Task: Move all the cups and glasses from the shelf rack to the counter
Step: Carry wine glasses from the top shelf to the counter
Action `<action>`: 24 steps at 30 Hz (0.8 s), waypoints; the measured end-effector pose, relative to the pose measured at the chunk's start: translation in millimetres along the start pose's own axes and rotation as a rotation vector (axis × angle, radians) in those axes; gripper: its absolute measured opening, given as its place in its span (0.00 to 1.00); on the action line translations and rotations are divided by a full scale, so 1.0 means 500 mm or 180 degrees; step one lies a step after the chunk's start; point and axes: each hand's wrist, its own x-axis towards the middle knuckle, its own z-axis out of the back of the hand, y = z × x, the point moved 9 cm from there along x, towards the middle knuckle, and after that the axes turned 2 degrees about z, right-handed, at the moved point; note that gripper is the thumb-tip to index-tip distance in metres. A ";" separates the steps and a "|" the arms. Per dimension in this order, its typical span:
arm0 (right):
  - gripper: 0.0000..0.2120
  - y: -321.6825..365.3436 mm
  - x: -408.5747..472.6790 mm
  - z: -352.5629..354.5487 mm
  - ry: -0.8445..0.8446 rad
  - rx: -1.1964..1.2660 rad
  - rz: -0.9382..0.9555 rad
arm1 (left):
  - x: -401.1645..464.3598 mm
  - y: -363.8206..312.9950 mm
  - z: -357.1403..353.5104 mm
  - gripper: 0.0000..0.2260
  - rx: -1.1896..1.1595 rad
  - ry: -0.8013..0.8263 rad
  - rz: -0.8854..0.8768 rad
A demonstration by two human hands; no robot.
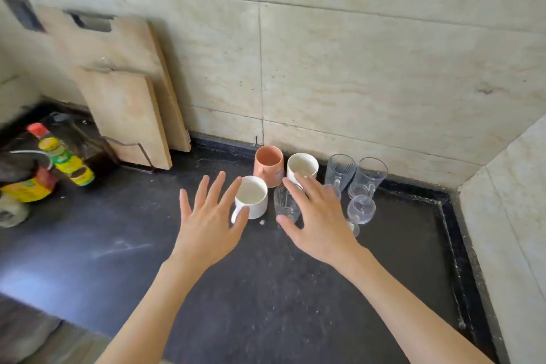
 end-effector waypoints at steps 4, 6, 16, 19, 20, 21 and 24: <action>0.31 0.179 0.021 -0.075 0.0387 -0.0071 0.0483 | -0.115 0.147 0.082 0.26 0.0053 -0.0165 0.0425; 0.32 0.286 0.026 -0.116 0.0554 -0.0094 0.0692 | -0.191 0.228 0.130 0.27 0.0054 -0.0305 0.0663; 0.32 0.936 -0.123 -0.294 0.0899 0.0065 0.2060 | -0.731 0.658 0.356 0.26 0.0164 -0.0991 0.2065; 0.32 1.139 -0.197 -0.352 0.0950 0.0229 0.2426 | -0.919 0.777 0.414 0.27 0.0318 -0.1122 0.2582; 0.32 1.205 -0.227 -0.371 0.0990 0.0254 0.2582 | -0.982 0.811 0.432 0.26 0.0375 -0.1154 0.2750; 0.32 1.270 -0.259 -0.390 0.1034 0.0277 0.2752 | -1.046 0.841 0.451 0.26 0.0429 -0.1194 0.2913; 0.32 1.453 -0.349 -0.433 0.1108 0.0296 0.3281 | -1.227 0.915 0.506 0.27 0.0605 -0.1318 0.3403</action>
